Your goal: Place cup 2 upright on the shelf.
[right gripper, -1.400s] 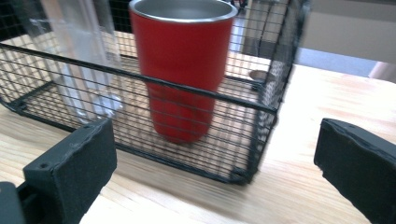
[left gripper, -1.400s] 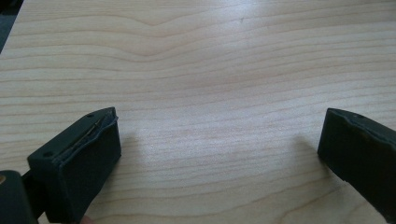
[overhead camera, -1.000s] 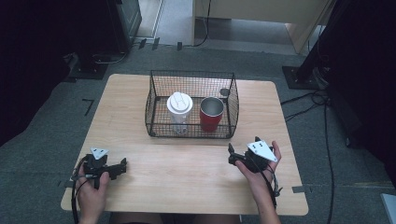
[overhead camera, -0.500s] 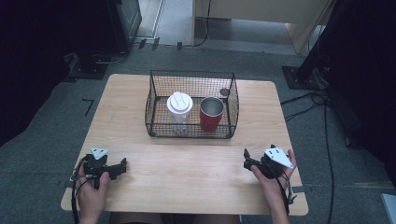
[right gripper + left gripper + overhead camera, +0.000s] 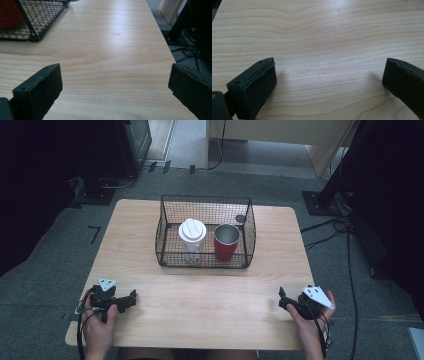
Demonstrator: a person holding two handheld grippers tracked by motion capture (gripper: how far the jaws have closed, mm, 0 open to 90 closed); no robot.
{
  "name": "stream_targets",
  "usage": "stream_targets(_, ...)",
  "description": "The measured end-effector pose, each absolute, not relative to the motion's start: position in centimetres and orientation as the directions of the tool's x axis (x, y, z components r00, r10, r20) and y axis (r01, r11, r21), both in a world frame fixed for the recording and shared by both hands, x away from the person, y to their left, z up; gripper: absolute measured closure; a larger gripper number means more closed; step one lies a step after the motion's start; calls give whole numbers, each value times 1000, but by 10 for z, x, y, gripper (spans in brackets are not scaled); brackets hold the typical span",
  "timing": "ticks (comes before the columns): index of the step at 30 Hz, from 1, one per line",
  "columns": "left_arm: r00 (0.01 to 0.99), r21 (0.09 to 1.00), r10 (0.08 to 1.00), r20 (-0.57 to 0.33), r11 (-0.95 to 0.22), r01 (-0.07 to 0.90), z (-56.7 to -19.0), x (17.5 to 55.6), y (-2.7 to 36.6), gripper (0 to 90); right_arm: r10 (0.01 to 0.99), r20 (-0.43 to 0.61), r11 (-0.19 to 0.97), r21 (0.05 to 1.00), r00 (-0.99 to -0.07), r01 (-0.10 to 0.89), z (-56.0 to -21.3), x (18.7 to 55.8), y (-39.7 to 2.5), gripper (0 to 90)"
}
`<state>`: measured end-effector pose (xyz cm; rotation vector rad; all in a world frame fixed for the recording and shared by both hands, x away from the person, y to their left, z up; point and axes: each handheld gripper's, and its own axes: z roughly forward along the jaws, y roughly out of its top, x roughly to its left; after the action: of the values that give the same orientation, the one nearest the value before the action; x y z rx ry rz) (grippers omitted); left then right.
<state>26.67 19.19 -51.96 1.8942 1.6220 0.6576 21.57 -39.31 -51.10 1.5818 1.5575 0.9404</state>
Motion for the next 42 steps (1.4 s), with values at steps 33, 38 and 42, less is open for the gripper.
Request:
stream_targets(33, 151, 687, 988, 11, -117, 717, -520, 267, 192, 0, 986, 163, -133, 658, 32, 741, -530, 197, -456, 0)
stream_targets(38, 151, 687, 989, 11, -117, 717, -520, 267, 192, 0, 989, 140, -125, 669, 41, 733, -530, 195, -453, 0)
stream_targets(42, 151, 687, 989, 11, -117, 717, -520, 267, 192, 0, 994, 98, -94, 686, 36, 722, -529, 195, -448, 0)
